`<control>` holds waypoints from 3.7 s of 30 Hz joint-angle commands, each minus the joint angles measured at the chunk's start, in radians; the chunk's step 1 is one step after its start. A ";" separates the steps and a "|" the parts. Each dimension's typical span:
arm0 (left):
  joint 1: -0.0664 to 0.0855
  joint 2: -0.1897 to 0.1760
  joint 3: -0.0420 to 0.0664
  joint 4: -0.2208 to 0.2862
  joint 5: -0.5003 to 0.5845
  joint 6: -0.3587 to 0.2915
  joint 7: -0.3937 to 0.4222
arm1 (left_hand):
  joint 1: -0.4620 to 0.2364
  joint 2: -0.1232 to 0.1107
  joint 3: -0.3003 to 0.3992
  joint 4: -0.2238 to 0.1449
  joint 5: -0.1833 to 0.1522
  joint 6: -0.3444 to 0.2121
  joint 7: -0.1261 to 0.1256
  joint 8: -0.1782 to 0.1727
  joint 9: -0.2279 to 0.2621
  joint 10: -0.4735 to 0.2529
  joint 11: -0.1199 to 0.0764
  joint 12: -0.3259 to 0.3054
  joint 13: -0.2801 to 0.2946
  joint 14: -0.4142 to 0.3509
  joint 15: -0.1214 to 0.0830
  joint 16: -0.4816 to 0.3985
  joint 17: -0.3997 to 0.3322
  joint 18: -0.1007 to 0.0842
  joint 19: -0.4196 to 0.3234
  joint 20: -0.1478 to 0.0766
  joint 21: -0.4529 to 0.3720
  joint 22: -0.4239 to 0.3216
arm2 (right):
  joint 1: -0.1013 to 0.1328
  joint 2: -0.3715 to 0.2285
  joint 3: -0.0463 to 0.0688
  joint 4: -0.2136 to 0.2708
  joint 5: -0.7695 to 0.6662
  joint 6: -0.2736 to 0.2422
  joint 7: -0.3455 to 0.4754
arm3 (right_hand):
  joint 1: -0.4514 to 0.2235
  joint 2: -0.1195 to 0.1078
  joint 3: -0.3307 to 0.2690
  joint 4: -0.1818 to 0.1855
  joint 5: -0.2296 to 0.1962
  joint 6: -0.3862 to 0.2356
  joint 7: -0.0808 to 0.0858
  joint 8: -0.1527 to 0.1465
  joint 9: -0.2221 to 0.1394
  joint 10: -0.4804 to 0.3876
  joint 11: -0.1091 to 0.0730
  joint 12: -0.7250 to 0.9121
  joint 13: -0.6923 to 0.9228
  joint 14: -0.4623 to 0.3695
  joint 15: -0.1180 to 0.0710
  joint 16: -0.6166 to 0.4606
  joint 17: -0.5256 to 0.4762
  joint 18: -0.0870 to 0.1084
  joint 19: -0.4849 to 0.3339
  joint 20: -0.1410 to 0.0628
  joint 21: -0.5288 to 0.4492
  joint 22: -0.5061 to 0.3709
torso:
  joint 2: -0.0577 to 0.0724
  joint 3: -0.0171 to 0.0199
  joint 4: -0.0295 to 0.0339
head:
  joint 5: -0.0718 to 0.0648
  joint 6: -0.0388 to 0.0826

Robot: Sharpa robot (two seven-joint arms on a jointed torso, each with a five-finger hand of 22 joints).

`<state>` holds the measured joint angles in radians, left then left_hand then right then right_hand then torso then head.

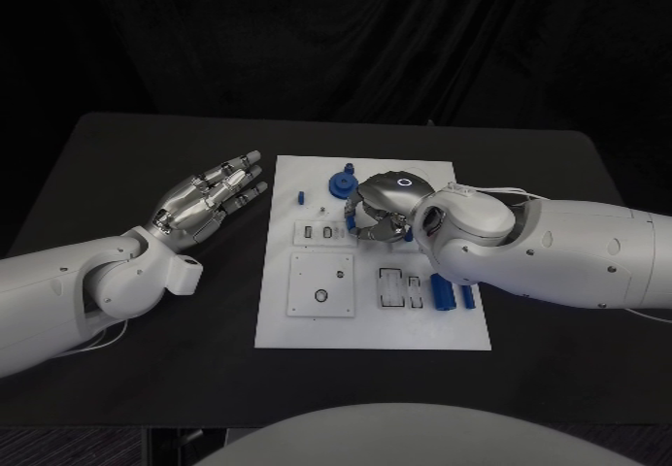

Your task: Assemble the parts on the task board

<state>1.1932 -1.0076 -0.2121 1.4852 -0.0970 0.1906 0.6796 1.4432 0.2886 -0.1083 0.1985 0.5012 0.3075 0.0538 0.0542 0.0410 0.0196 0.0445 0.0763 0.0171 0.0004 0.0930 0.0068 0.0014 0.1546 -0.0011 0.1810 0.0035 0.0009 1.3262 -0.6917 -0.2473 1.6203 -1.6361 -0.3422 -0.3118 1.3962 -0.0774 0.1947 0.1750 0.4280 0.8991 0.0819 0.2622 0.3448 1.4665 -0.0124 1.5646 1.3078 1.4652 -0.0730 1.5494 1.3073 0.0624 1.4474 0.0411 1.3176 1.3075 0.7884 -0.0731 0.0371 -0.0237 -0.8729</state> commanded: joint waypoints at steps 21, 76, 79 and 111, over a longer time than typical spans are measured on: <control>-0.003 0.007 0.001 -0.010 0.000 0.019 0.067 | -0.005 -0.007 0.002 -0.006 0.005 -0.002 0.004 0.000 0.001 -0.002 0.007 0.004 0.000 0.000 0.009 -0.007 -0.001 0.004 0.001 0.009 -0.004 -0.001 | -0.013 0.005 0.001 -0.006 -0.012 0.024 -0.007 | -0.048 -0.025 -0.024 -0.015 -0.237 -0.113 0.003 -0.092 -0.037 0.104 0.009 0.006 0.263 0.092 0.010 -0.019 0.229 0.004 -0.006 0.008 -0.032 0.163 | -0.001 -0.0001 0.0010 | -0.004 0.000; 0.157 0.194 0.001 -0.178 -0.665 -0.277 -0.198 | -0.112 -0.027 -0.158 0.093 -0.259 0.392 0.107 0.103 0.032 0.690 0.144 0.633 0.159 0.755 0.050 0.796 0.245 0.018 0.854 0.061 0.517 0.239 | 0.116 -0.170 0.000 -0.087 0.158 -0.249 0.241 | -0.087 -0.002 -0.095 0.117 -0.380 -0.097 -0.016 -0.122 -0.126 0.104 -0.009 0.006 0.263 0.094 -0.006 -0.014 0.234 -0.004 0.015 -0.010 -0.013 0.186 | -0.096 0.0473 -0.0024 | 0.018 0.078; 0.174 0.213 0.001 -0.176 -0.814 -0.296 -0.337 | -0.133 -0.011 -0.185 0.094 -0.279 0.415 0.114 0.117 0.045 0.719 0.135 0.644 0.198 0.740 0.043 0.859 0.287 0.010 0.840 0.047 0.562 0.281 | 0.116 -0.167 0.000 -0.106 0.166 -0.231 0.240 | -0.089 0.001 -0.095 0.116 -0.380 -0.097 -0.016 -0.123 -0.127 0.104 -0.009 0.006 0.263 0.094 -0.006 -0.015 0.233 -0.004 0.015 -0.010 -0.013 0.186 | -0.104 0.0538 -0.0068 | 0.025 0.071; 0.323 0.494 0.002 -0.148 -0.966 0.083 -1.154 | -0.350 -0.049 -0.117 0.075 -0.378 0.550 0.000 0.585 0.858 1.551 -0.051 1.494 1.554 1.570 -0.140 1.564 1.569 -0.098 1.383 -0.112 1.468 1.366 | 0.107 -0.167 0.000 -0.156 0.173 -0.168 0.201 | -0.075 0.035 -0.084 0.108 -0.373 -0.082 -0.012 -0.121 -0.133 0.104 -0.005 0.006 0.263 0.095 -0.003 -0.013 0.235 -0.005 0.018 -0.007 -0.010 0.187 | -0.139 0.0950 -0.0322 | 0.040 0.000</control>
<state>1.5142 -0.5234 -0.2116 1.3392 -1.0567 0.2441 -0.3965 1.0981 0.2416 -0.2253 0.2770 0.1248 0.8517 0.0571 0.6333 0.8891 1.4661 -0.0031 1.5685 1.3101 1.4665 -0.0423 1.5681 1.3080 0.0743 1.3706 0.0716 1.4660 1.3082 1.4360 -0.8588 -0.2481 1.4660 -1.4619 -0.5263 -0.0880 1.3198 -0.0511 0.1091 0.2853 0.0534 0.8107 0.0673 0.1366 0.2122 1.4667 -0.0196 1.5646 1.3073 1.4688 -0.0767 1.5335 1.3073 0.0623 1.4616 0.0340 1.3052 1.3073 0.6485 0.0198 0.0085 0.0137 -0.8727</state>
